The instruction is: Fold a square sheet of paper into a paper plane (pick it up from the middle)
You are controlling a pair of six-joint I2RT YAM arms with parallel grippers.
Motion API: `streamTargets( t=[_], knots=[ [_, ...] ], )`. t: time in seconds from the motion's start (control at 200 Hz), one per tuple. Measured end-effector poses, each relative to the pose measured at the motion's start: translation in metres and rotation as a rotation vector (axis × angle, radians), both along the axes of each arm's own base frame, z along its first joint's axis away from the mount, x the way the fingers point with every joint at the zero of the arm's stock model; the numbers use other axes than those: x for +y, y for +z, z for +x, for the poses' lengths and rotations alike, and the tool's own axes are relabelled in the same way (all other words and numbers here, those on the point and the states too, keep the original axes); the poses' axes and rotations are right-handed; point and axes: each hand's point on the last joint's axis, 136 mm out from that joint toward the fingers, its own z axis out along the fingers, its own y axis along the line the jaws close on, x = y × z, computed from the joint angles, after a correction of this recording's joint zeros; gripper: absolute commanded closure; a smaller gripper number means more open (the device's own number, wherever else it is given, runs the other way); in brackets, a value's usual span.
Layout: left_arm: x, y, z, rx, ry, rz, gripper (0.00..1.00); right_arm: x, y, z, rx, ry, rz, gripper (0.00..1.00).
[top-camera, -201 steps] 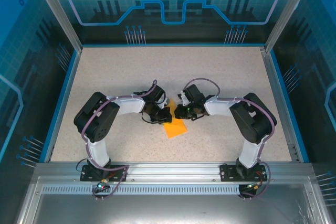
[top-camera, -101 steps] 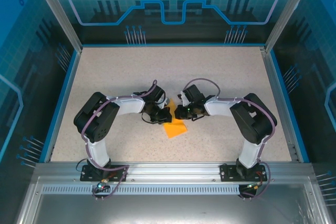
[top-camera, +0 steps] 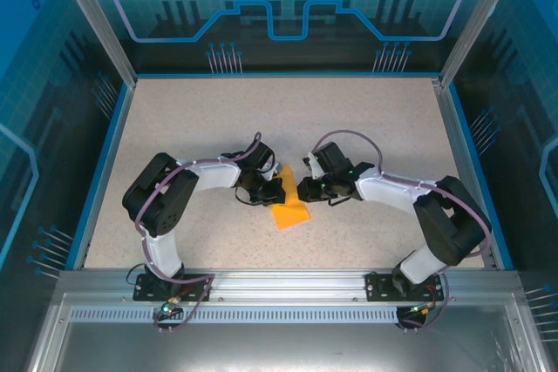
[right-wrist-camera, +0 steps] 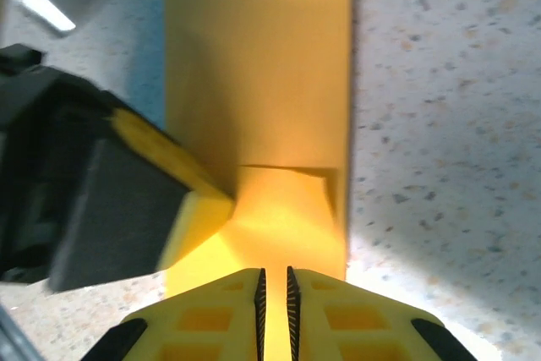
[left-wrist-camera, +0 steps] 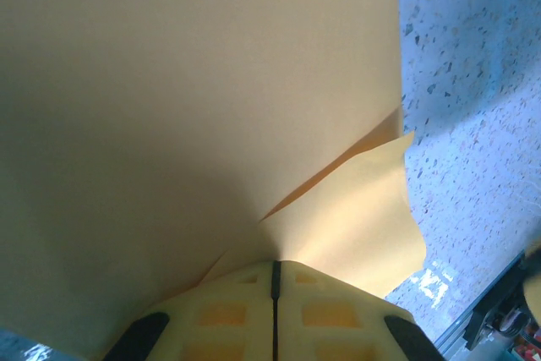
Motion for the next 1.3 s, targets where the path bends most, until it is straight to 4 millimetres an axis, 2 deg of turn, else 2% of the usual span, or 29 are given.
streamTargets(
  t=[0.09,0.185,0.25,0.52,0.95,1.125,1.3],
  knots=[
    [0.000,0.000,0.000,0.001,0.000,0.001,0.94,0.008,-0.004,-0.015,0.025,0.028,0.019,0.83],
    [0.000,0.000,0.000,0.003,0.000,0.000,0.94,0.009,-0.019,-0.031,0.077,0.047,0.011,0.84],
    [-0.001,0.000,0.000,0.005,-0.001,0.000,0.94,0.007,-0.027,-0.035,0.103,0.046,-0.002,0.84],
    [0.000,0.000,0.001,0.005,0.001,0.000,0.93,0.005,-0.045,-0.037,0.123,0.042,-0.017,0.85],
    [0.004,0.001,0.002,0.010,0.011,-0.008,0.93,0.000,-0.048,-0.039,0.073,0.035,0.045,0.86],
    [0.015,0.001,0.005,0.010,0.032,-0.005,0.93,-0.001,-0.048,-0.038,0.057,0.036,0.071,0.86],
    [0.039,0.001,0.009,0.010,0.080,0.034,0.93,-0.002,-0.047,-0.039,0.057,0.036,0.080,0.86]
  ],
)
